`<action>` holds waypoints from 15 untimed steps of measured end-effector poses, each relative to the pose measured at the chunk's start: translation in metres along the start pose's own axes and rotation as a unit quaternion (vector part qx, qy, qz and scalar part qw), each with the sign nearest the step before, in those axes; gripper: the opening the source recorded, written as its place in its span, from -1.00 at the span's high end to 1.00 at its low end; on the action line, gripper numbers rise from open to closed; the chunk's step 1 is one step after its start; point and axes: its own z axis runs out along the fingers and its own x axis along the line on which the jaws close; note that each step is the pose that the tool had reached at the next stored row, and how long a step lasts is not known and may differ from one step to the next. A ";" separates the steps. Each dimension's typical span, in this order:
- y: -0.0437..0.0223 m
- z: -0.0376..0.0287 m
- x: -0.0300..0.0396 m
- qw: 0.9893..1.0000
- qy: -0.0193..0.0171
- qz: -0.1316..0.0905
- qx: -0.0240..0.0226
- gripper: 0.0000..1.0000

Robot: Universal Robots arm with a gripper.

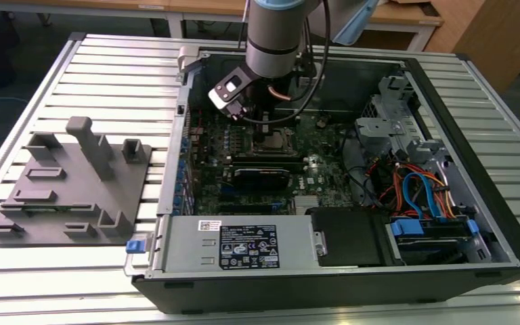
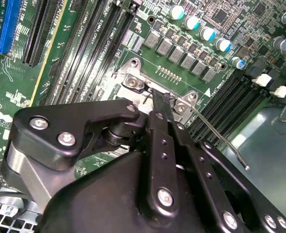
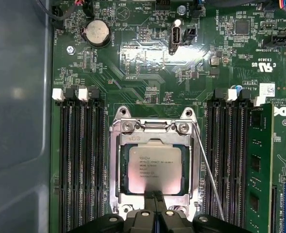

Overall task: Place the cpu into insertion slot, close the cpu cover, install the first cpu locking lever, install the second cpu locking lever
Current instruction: 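Close the cpu cover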

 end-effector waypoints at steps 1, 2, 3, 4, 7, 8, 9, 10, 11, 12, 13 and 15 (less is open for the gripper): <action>-0.0001 0.0000 0.0000 1.000 0.000 0.000 0.000 0.80; -0.0001 0.0001 0.0000 1.000 0.000 0.000 0.000 0.80; -0.0001 0.0001 0.0001 1.000 0.000 0.000 0.000 0.80; -0.0001 -0.0002 0.0001 1.000 0.000 0.000 0.000 0.80; -0.0002 -0.0039 0.0002 1.000 0.000 0.000 0.000 0.80; -0.0003 -0.0054 0.0003 1.000 0.000 0.000 0.000 0.80; -0.0003 -0.0065 0.0003 1.000 0.000 0.000 0.000 0.80; -0.0003 -0.0069 0.0003 1.000 0.000 0.000 0.000 0.80; -0.0003 -0.0069 0.0003 1.000 0.000 0.000 0.000 0.80; 0.0000 -0.0069 0.0003 1.000 0.000 0.000 0.000 0.80; 0.0007 -0.0070 0.0003 1.000 0.000 0.000 0.000 0.80; 0.0034 -0.0070 0.0003 1.000 0.000 0.000 0.000 0.80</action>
